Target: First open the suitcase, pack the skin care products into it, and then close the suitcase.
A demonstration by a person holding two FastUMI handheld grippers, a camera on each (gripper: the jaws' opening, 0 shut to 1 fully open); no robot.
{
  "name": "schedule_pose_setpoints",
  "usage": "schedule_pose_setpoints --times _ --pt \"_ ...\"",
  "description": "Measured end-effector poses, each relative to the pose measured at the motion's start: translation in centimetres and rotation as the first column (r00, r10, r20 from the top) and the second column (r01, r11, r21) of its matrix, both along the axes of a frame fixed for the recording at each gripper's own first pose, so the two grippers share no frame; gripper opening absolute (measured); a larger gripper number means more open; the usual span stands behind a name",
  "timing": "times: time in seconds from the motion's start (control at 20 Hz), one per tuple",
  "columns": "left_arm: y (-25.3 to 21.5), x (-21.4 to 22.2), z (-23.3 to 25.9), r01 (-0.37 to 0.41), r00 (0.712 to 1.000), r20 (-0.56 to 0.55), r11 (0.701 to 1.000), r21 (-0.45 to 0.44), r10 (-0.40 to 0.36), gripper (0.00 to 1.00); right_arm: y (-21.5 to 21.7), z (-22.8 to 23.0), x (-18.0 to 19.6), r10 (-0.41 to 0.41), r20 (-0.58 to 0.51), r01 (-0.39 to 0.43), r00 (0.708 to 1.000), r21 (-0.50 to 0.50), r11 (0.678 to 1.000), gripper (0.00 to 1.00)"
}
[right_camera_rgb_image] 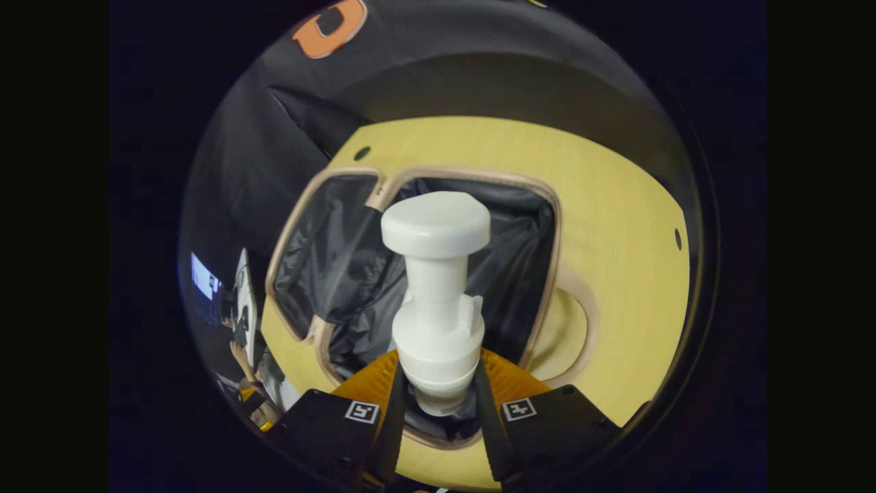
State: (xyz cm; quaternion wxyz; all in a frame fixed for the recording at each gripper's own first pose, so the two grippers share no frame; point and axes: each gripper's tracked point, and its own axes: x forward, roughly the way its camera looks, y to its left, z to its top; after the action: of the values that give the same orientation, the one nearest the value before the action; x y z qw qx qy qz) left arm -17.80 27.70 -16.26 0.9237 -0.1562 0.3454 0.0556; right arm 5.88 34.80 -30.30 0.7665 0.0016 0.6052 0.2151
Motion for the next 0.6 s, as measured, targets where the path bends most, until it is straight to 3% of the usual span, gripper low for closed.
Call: schedule_pose_setpoints --times 0.05,0.1,0.25,0.35,0.6 --pt "0.6 -0.6 0.0 -0.018 1.0 0.0 1.0 -0.003 0.018 1.0 0.3 -0.8 0.3 -0.048 -0.036 0.048 0.998 -0.016 0.999 0.48" --pt "1.2 -0.9 -0.1 -0.037 0.999 -0.004 0.999 -0.008 0.037 0.97 0.3 -1.7 0.5 -0.115 -0.077 0.113 0.99 -0.032 0.993 0.48" --pt "2.4 -1.6 0.9 -0.076 0.997 0.013 0.997 0.006 0.076 0.97 0.2 -3.6 1.3 -0.286 -0.166 0.277 0.944 -0.079 0.958 0.48" --pt "2.9 -1.5 1.8 -0.071 0.997 0.046 0.997 0.024 0.069 0.97 0.4 -4.6 1.7 -0.334 -0.181 0.319 0.925 -0.107 0.942 0.48" --pt "3.3 -1.5 2.8 -0.046 0.996 0.078 0.997 0.056 0.041 0.97 0.9 -5.7 2.0 -0.368 -0.177 0.347 0.913 -0.139 0.928 0.5"
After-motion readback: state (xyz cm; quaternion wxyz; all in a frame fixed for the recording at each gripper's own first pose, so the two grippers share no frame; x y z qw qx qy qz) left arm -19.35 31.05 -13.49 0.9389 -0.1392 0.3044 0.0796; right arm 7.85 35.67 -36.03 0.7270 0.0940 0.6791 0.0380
